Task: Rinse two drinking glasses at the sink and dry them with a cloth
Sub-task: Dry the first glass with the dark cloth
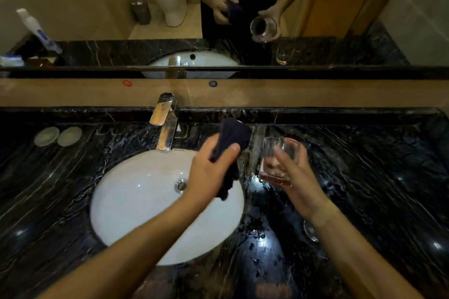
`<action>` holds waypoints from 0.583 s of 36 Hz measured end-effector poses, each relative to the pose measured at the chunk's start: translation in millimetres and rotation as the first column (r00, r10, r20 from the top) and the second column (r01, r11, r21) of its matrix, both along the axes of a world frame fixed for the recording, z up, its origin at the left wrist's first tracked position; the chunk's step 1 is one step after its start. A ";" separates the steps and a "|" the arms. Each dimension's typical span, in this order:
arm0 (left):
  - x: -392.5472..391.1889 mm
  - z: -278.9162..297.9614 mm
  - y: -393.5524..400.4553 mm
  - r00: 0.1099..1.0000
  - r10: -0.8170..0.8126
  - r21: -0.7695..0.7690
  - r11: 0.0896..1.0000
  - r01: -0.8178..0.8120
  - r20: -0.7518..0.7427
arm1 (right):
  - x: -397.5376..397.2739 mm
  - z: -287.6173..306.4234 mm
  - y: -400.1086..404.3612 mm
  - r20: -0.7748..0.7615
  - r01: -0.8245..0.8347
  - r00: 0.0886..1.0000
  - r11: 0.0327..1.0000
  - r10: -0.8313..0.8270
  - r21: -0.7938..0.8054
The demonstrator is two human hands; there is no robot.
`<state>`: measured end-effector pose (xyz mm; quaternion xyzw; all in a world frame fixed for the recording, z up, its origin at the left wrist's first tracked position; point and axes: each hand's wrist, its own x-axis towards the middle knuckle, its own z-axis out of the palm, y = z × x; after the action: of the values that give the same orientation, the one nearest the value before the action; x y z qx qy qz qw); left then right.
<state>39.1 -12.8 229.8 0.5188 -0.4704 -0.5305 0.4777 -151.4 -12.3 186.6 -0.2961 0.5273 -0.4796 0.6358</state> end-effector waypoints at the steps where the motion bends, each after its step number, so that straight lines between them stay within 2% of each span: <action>1: -6.3 -5.4 7.1 0.995 -0.006 -0.082 0.997 0.014 0.098 | 4.2 0.2 1.1 0.087 0.009 0.996 1.000 -0.011 0.018; 4: -25.9 -21.9 27.8 0.918 -0.059 -0.254 0.952 0.171 0.393 | 19.1 2.0 4.1 0.180 0.114 0.977 0.993 -0.113 0.008; 6: -38.1 -28.1 38.4 0.899 -0.070 -0.280 0.937 0.208 0.432 | 30.1 5.6 6.1 0.137 0.229 0.965 0.973 -0.225 -0.014; 10: -57.7 -33.9 53.0 0.932 -0.042 -0.240 0.961 0.136 0.360 | 44.5 6.6 12.4 -0.022 0.359 0.931 0.926 -0.364 -0.115; 14: -69.2 -28.3 52.0 0.984 0.027 -0.140 0.990 -0.003 0.174 | 49.8 7.0 16.8 -0.189 0.310 0.917 0.926 -0.351 -0.215; 18: -64.3 -28.6 33.6 0.995 0.045 0.050 0.997 -0.050 0.090 | 47.0 6.5 17.8 -0.223 0.259 0.920 0.927 -0.323 -0.273; 21: -56.0 -32.7 21.9 0.994 0.082 0.195 0.979 -0.065 -0.078 | 44.4 5.2 20.9 -0.212 0.187 0.946 0.946 -0.246 -0.263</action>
<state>-16.9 9.1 197.1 0.5564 -0.3767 -0.5770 0.4643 -107.0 8.6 191.8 -0.3669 0.5686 -0.5672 0.4693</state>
